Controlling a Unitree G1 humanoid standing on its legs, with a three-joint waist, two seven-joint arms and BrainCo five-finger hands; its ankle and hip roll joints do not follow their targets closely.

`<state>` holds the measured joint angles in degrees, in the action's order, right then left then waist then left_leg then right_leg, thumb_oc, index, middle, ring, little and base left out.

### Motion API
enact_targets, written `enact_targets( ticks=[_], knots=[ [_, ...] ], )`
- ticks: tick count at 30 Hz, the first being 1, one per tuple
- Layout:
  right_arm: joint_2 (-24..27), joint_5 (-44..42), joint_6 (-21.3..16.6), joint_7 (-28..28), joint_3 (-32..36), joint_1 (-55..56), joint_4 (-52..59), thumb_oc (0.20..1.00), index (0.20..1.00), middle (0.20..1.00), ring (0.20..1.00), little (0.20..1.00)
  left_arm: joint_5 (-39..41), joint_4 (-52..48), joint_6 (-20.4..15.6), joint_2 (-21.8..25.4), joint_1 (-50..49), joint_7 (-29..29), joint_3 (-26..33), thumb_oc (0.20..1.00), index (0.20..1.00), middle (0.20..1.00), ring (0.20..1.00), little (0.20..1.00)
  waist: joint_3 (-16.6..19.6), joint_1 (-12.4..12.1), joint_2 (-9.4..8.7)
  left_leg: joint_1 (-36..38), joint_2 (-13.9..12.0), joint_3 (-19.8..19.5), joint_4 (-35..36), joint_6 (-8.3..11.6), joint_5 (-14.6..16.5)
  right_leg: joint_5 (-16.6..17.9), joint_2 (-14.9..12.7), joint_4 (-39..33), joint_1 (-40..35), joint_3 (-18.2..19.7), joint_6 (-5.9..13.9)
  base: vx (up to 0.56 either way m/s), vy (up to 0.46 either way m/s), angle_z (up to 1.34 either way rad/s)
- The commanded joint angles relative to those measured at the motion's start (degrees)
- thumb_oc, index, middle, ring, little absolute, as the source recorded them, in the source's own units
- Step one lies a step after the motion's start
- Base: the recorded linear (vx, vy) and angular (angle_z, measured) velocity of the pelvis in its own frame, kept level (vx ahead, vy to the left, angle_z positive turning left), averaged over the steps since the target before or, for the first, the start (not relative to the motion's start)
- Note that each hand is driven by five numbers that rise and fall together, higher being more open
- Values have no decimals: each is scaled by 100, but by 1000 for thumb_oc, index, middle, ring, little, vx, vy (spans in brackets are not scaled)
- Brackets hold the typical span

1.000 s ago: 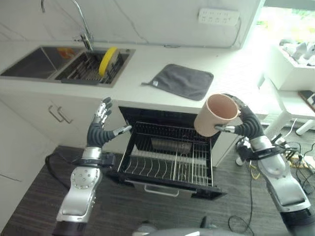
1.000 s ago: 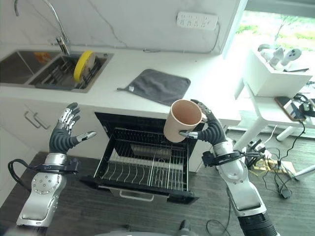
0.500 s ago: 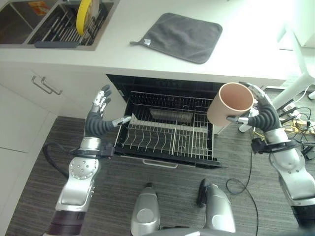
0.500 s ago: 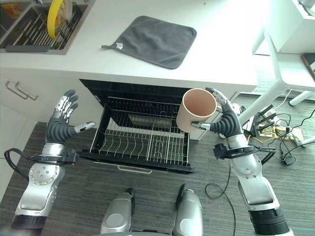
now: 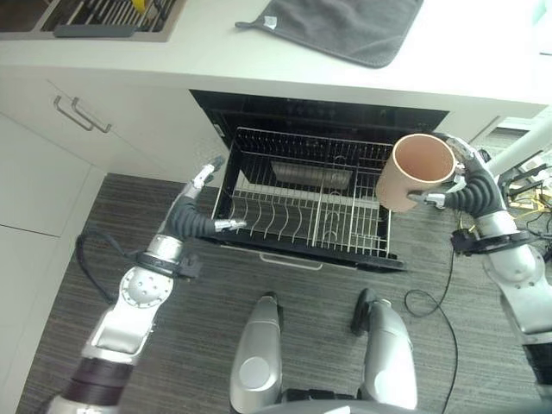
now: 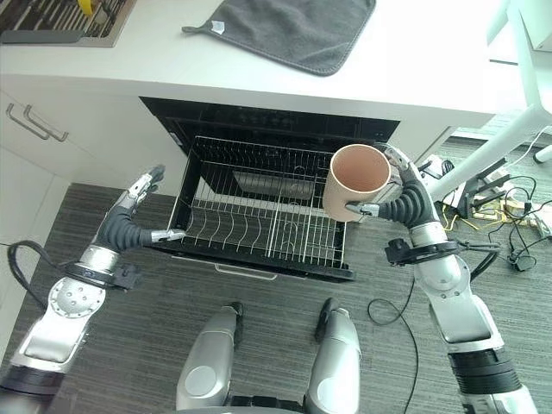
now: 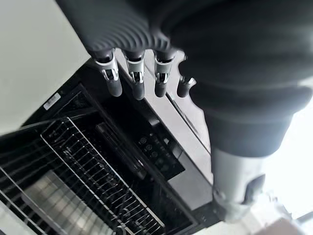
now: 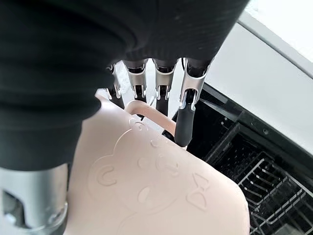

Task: Place the dishes in the dishwasher.

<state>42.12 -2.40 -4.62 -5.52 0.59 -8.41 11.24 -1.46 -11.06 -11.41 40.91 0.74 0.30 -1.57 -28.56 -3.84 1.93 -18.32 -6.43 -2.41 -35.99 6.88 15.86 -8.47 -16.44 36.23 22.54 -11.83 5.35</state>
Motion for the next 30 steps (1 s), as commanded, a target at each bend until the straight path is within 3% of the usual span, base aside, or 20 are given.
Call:
enact_targets(
  ticks=[1,4,6,9,11,15,17,21,27,30],
  knots=[
    [130,-189,-345,-114,127,-381,250,200,200,200,200,200,-110,-323,-199,197,34,195,178,1000,1000,1000,1000,1000,372,-31,-77,-123,-188,246,337,-318,-191,-611,-51,274,-149,339,310,-60,24,-1],
    [246,-202,-342,-165,82,-485,141,200,200,200,200,200,-252,-165,11,388,71,457,87,1000,1000,1000,1000,1000,338,-20,-51,-170,-192,273,288,-324,-174,-619,-67,342,-79,348,321,-17,8,1],
    [421,-312,-315,-146,95,-591,80,200,200,200,200,200,-1018,-94,-67,732,90,704,-31,1000,1000,1000,1000,1000,317,4,-17,-221,-192,300,246,-318,-168,-609,-87,387,-8,355,329,0,0,0],
    [660,-473,-338,-95,100,-670,1,200,200,200,200,200,-1497,-37,-26,1081,96,936,-108,1000,1000,1000,1000,1000,324,34,14,-240,-216,343,238,-320,-175,-595,-111,399,41,379,339,-5,28,0],
    [953,-624,-272,-99,-28,-937,-65,200,200,200,200,200,-1687,155,153,1549,252,953,-269,1000,1000,1000,1000,1000,301,68,61,-301,-221,377,234,-317,-205,-553,-125,401,138,404,346,-58,66,-4],
    [1067,-739,-249,-116,-150,-1162,-170,200,200,200,200,200,-1865,297,156,1805,456,1141,-364,1000,1000,1000,1000,1000,279,79,75,-325,-229,401,240,-318,-225,-523,-134,395,187,411,347,-46,30,-8],
    [1186,-974,-184,-83,-211,-1388,-177,200,200,200,200,200,-2046,317,168,2039,671,1506,-502,1000,1000,1000,1000,1000,271,120,76,-342,-241,443,277,-330,-252,-462,-137,349,244,425,347,-50,39,0],
    [1210,-932,-135,-46,-305,-1603,-235,200,200,200,200,200,-2218,469,198,2030,915,1372,-734,1000,1000,1000,1000,1000,270,141,63,-360,-232,489,312,-352,-270,-414,-148,301,292,441,355,-36,29,-2],
    [1139,-884,36,48,-545,-2128,-385,200,200,200,200,200,-2713,1191,980,1604,1475,1577,-1643,1000,1000,1000,1000,1000,286,166,16,-421,-181,503,362,-389,-290,-351,-149,271,408,435,370,-29,11,-1],
    [1063,-777,112,88,-624,-2378,-460,200,200,200,200,200,-2840,1504,1088,1325,1593,1387,-2011,1000,1000,1000,1000,1000,265,172,25,-426,-185,519,468,-392,-337,-325,-121,195,433,427,371,-54,8,-2]
  ],
)
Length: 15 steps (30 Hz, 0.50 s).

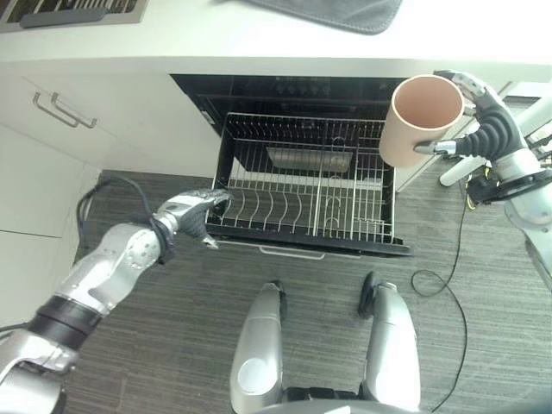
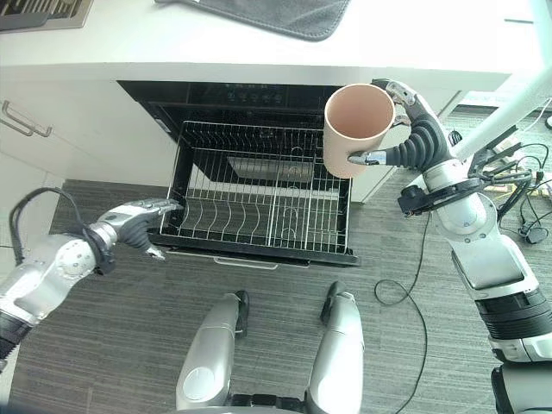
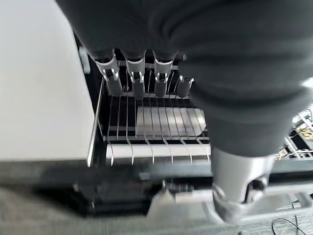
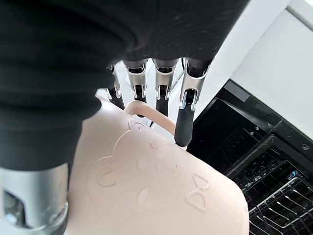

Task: Place the dishes in the dishwasher.

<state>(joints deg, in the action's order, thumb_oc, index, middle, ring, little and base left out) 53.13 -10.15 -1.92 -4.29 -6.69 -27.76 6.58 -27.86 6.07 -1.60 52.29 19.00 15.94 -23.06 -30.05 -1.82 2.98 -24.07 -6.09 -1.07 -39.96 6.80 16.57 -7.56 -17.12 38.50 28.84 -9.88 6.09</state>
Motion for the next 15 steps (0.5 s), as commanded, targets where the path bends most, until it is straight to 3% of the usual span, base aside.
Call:
enact_targets(
  ticks=[1,6,11,15],
  knots=[
    [-55,39,-103,-9,48,-598,-56,200,200,200,200,200,-277,-28,156,49,-166,-315,-22,1000,1000,1000,1000,1000,400,-32,-75,125,-215,392,892,-388,-416,-419,-49,-28,-146,230,299,-90,13,-5],
    [-132,147,83,226,-94,-997,-128,200,200,200,200,200,-559,706,628,-479,-130,-939,-439,1000,1000,1000,1000,1000,331,-11,-81,31,-186,382,808,-391,-332,-513,6,60,-22,274,266,-62,22,-2],
    [-369,288,208,307,-302,-1208,-292,200,200,200,200,200,-649,1336,803,-928,-98,-1631,-586,1000,1000,1000,1000,1000,281,-12,-74,-77,-171,398,758,-405,-313,-556,49,108,90,284,219,-43,24,-4],
    [-535,426,330,402,-408,-1235,-419,200,200,200,200,200,-650,1390,873,-1034,-29,-1599,-645,1000,1000,1000,1000,1000,242,-16,-52,-119,-143,407,787,-409,-323,-555,64,90,137,259,208,-37,22,-6]
  ],
)
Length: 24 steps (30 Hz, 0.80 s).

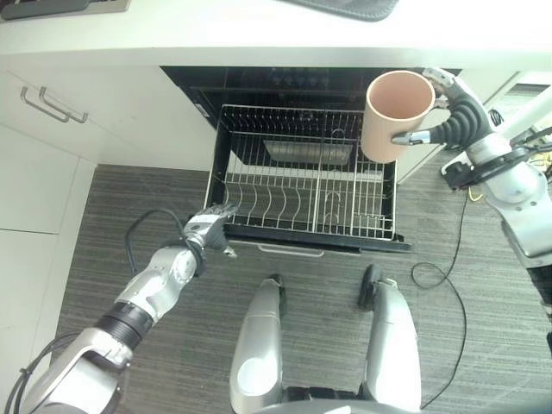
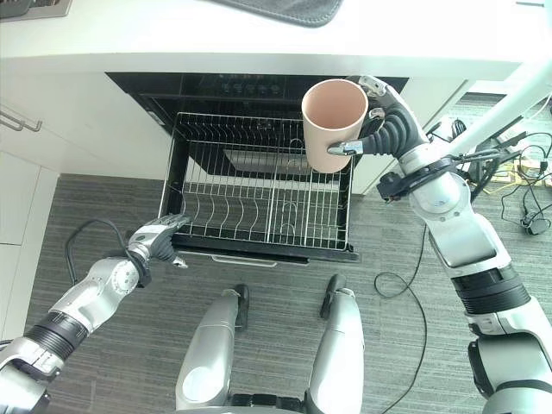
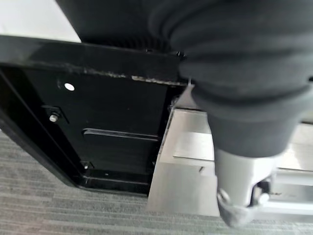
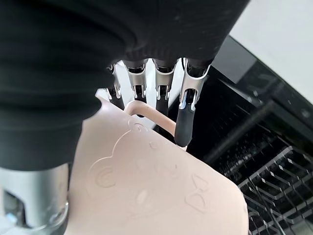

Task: Place the dishes in the dishwasher.

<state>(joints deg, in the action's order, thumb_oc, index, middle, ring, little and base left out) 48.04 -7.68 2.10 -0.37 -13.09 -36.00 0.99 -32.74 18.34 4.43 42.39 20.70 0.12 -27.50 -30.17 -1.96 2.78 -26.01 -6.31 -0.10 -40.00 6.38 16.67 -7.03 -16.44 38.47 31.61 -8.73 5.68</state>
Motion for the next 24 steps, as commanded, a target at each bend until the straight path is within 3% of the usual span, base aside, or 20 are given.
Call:
enact_targets(
  ticks=[1,4,10,12,16,24],
  knots=[
    [-39,198,-68,16,216,-415,125,200,200,200,200,200,-152,167,273,-50,-194,-10,-208,1000,1000,1000,1000,1000,249,-3,-30,69,-119,310,791,-368,-333,-608,-3,93,-135,145,248,-41,21,-7],
    [-133,277,38,-17,94,-396,-52,200,200,200,200,200,-54,151,221,-71,-205,-7,-249,1000,1000,1000,1000,1000,211,-12,0,37,-88,311,797,-393,-324,-613,11,72,-110,137,224,-30,22,-3],
    [-226,379,-33,-81,3,-317,-542,200,200,200,200,200,-221,-15,302,150,-597,726,-479,1000,1000,1000,1000,1000,87,-45,127,-41,-33,302,844,-416,-316,-615,9,27,-17,97,203,-40,34,0],
    [-210,378,8,-23,-97,-460,-808,200,200,200,200,200,-323,182,642,138,-786,874,-635,1000,1000,1000,1000,1000,43,-65,161,-70,-33,294,856,-431,-303,-649,16,23,12,109,184,-14,34,-3],
    [-210,393,67,-8,-169,-654,-1063,200,200,200,200,200,-402,599,881,44,-975,941,-734,1000,1000,1000,1000,1000,38,-95,173,-226,-33,248,778,-459,-284,-665,24,73,152,126,149,-5,11,-3],
    [-219,420,251,21,-253,-1017,-1602,200,200,200,200,200,-539,1188,739,-196,-1350,1075,-864,1000,1000,1000,1000,1000,38,-189,238,-391,40,201,771,-523,-290,-704,29,108,277,120,46,9,11,-5]
  ],
)
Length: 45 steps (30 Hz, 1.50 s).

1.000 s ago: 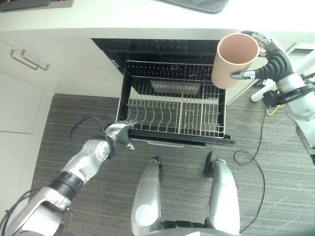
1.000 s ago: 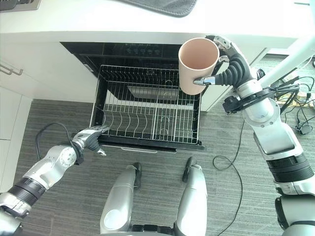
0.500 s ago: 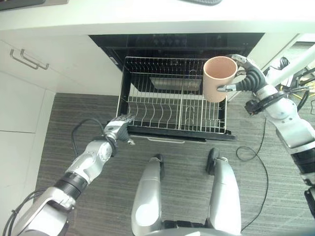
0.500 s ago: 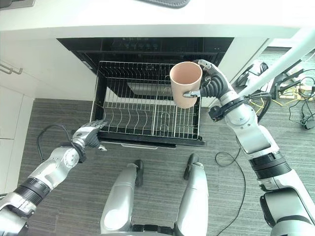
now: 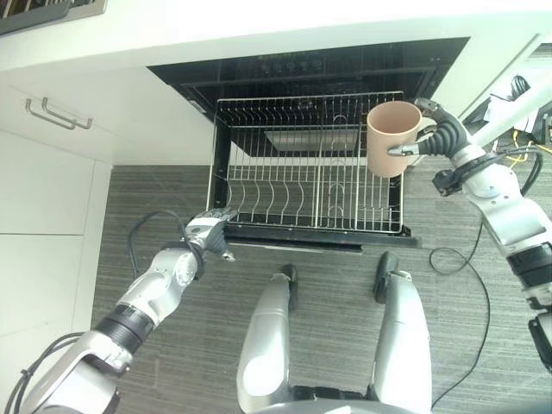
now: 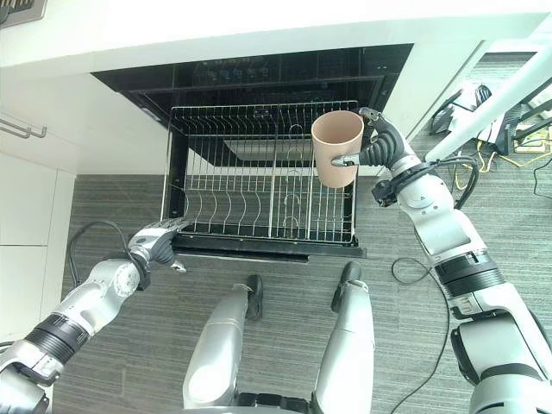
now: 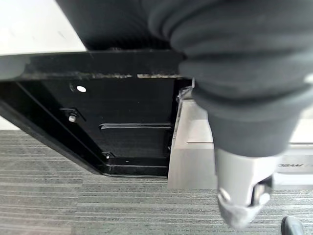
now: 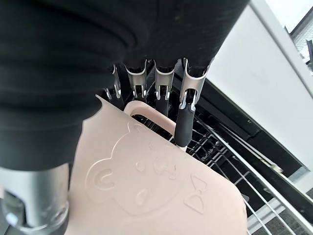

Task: Place the dishes in the dishwasher.

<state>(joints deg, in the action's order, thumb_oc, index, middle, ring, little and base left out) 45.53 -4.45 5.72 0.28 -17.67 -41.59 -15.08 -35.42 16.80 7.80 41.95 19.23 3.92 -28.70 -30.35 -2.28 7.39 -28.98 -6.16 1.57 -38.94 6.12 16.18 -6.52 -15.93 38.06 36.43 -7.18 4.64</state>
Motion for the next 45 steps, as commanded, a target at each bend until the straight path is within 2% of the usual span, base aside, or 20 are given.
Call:
enact_targets(
  ticks=[1,4,6,11,13,16,25,30,31,34,35,37,38,40,42,43,44,45],
  knots=[
    [37,101,-90,-36,192,-494,-56,200,200,200,200,200,-298,1367,383,-180,-1233,693,-754,1000,1000,1000,1000,1000,56,-169,-216,-99,34,32,655,-502,-239,-757,-30,161,-202,-47,137,34,18,-7],
    [10,301,-43,-58,132,-656,-320,200,200,200,200,200,-301,1399,379,-229,-1321,703,-788,1000,1000,1000,1000,1000,57,-209,-183,-115,73,36,604,-518,-220,-767,-51,203,-195,-53,104,39,28,-2],
    [-72,164,36,-164,83,-748,-660,200,200,200,200,200,-227,1552,312,-328,-1383,446,-812,1000,1000,1000,1000,1000,71,-262,-149,-151,111,32,593,-539,-230,-778,-87,249,-170,-75,74,39,30,1],
    [-281,-119,151,-95,-15,-817,-1121,200,200,200,200,200,-9,1697,214,-480,-1387,268,-858,1000,1000,1000,1000,1000,88,-310,-71,-213,182,43,560,-575,-255,-785,-128,315,-112,-83,16,14,22,1],
    [-393,-76,174,-83,-69,-878,-1291,200,200,200,200,200,21,1800,202,-577,-1354,169,-868,1000,1000,1000,1000,1000,126,-335,-51,-189,205,13,514,-555,-127,-920,-137,396,-123,-47,55,93,16,2],
    [-530,-43,294,-89,-219,-1077,-1570,200,200,200,200,200,171,1817,201,-622,-1216,-13,-895,1000,1000,1000,1000,1000,142,-367,-20,-268,236,10,460,-562,-132,-922,-156,453,-37,-38,42,20,9,8],
    [-473,68,697,19,-538,-1408,-2464,200,200,200,200,200,-1,1024,259,-298,-1143,-22,-949,1000,1000,1000,1000,1000,136,-501,122,-252,298,36,604,-566,-254,-864,-243,361,-69,-118,40,-12,-2,2],
    [-434,96,1181,-200,-658,-1668,-2969,200,200,200,200,200,-31,790,415,-152,-1098,-26,-1019,1000,1000,1000,1000,1000,128,-586,125,-278,318,15,601,-580,-276,-844,-272,366,-88,-181,42,-17,-29,12],
    [-387,-199,1380,-458,-644,-1699,-3006,1000,1000,1000,1000,1000,-78,687,472,-123,-1107,46,-1012,1000,1000,1000,1000,1000,119,-591,115,-271,299,12,613,-583,-291,-834,-273,352,-105,-194,40,0,0,0],
    [-423,-302,1487,-270,-516,-1724,-3064,1000,1000,1000,1000,1000,-79,624,587,-92,-1121,174,-1029,1000,1000,1000,1000,1000,114,-592,90,-248,276,15,644,-582,-299,-820,-256,311,-138,-207,43,-7,-23,2],
    [-413,-422,1437,-408,-508,-1694,-2981,1000,1000,1000,1000,1000,-92,618,607,-66,-1103,214,-990,1000,1000,1000,1000,1000,100,-605,37,-283,255,9,632,-590,-312,-794,-246,307,-132,-223,52,-35,-95,2],
    [-397,-607,1520,-583,-457,-1710,-2833,1000,1000,1000,1000,1000,512,533,296,6,-1098,-141,-910,1000,1000,1000,1000,1000,95,-596,-32,-331,214,-16,547,-609,-292,-807,-189,386,-99,-199,42,-31,-92,-1],
    [-357,-1152,1578,-739,-359,-1669,-2683,1000,1000,1000,1000,1000,1125,332,53,-27,-1112,-518,-756,1000,1000,1000,1000,1000,81,-601,-55,-352,200,-31,490,-638,-276,-815,-161,434,-92,-188,29,-21,-63,0],
    [-399,-1422,1706,-830,-44,-1416,-2293,1000,1000,1000,1000,1000,1707,87,-280,-45,-1127,-1227,-555,1000,1000,1000,1000,1000,71,-581,-94,-325,197,-31,487,-643,-254,-826,-134,430,-121,-184,18,-3,-43,6],
    [-405,-1720,1665,-887,348,-962,-1756,1000,1000,1000,1000,1000,2253,-303,-651,-87,-1158,-1908,-41,1000,1000,1000,1000,1000,60,-580,-134,-310,193,-16,494,-650,-263,-803,-125,397,-158,-193,25,6,-70,4],
    [-415,-1795,1629,-936,543,-727,-1491,1000,1000,1000,1000,1000,2350,-447,-816,-98,-1192,-2071,223,1000,1000,1000,1000,1000,60,-589,-167,-318,196,-16,482,-655,-267,-790,-123,396,-166,-210,21,-67,-112,0],
    [-453,-1809,1560,-1022,764,-439,-1166,1000,1000,1000,1000,1000,2501,-596,-1043,-132,-1243,-2306,531,1000,1000,1000,1000,1000,56,-592,-211,-378,194,26,501,-677,-418,-637,-125,332,-145,-270,-38,-60,-116,2],
    [-467,-1831,1538,-1132,891,-264,-945,1000,1000,1000,1000,1000,2653,-710,-1122,-175,-1261,-2427,706,1000,1000,1000,1000,1000,56,-595,-248,-381,197,27,487,-677,-416,-626,-119,329,-161,-281,-40,23,-123,8]
  ],
)
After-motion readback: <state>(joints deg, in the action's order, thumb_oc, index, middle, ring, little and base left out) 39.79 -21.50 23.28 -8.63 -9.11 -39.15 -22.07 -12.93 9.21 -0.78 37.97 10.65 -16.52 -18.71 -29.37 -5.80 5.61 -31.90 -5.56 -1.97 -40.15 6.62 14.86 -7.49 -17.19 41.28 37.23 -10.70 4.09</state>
